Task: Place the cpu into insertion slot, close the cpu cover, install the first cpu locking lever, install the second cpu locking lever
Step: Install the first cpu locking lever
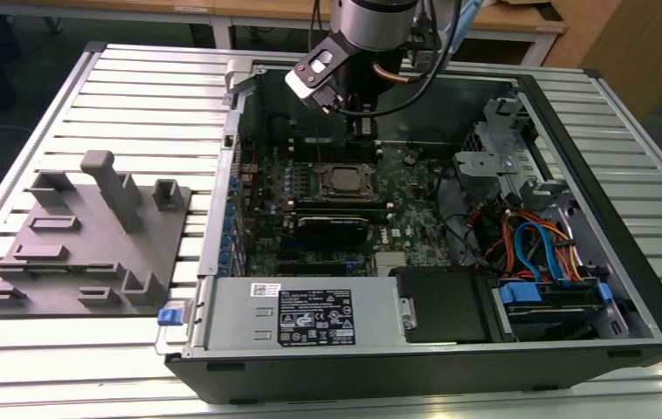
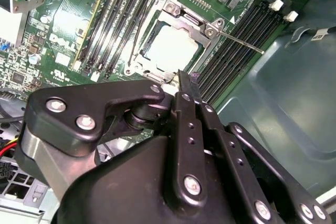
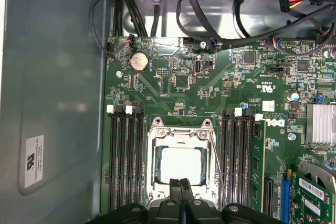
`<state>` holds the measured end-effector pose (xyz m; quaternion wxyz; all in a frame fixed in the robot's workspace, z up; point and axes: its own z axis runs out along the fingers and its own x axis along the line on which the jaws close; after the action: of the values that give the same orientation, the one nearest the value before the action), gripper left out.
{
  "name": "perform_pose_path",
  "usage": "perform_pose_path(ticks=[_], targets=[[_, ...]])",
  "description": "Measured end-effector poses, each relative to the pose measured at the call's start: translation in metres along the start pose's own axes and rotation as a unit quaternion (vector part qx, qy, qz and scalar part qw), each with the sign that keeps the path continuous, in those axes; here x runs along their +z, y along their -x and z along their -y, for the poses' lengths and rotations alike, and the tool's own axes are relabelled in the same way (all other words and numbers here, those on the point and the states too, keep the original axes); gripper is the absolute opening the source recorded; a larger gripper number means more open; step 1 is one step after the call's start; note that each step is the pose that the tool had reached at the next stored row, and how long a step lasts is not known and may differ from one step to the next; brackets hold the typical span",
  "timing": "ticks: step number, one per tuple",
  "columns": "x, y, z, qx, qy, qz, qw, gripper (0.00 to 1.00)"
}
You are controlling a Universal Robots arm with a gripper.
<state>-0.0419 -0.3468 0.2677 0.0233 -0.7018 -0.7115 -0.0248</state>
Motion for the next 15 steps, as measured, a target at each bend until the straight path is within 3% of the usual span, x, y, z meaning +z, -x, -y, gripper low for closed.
perform_pose_path(ticks=[6, 15], targets=[[-0.0001, 0.0001, 0.0000, -0.021, -0.0015, 0.0000, 0.9998, 0.11], [0.0000, 0.0002, 0.0000, -0.054, -0.0037, -0.0001, 0.9986, 0.11]])
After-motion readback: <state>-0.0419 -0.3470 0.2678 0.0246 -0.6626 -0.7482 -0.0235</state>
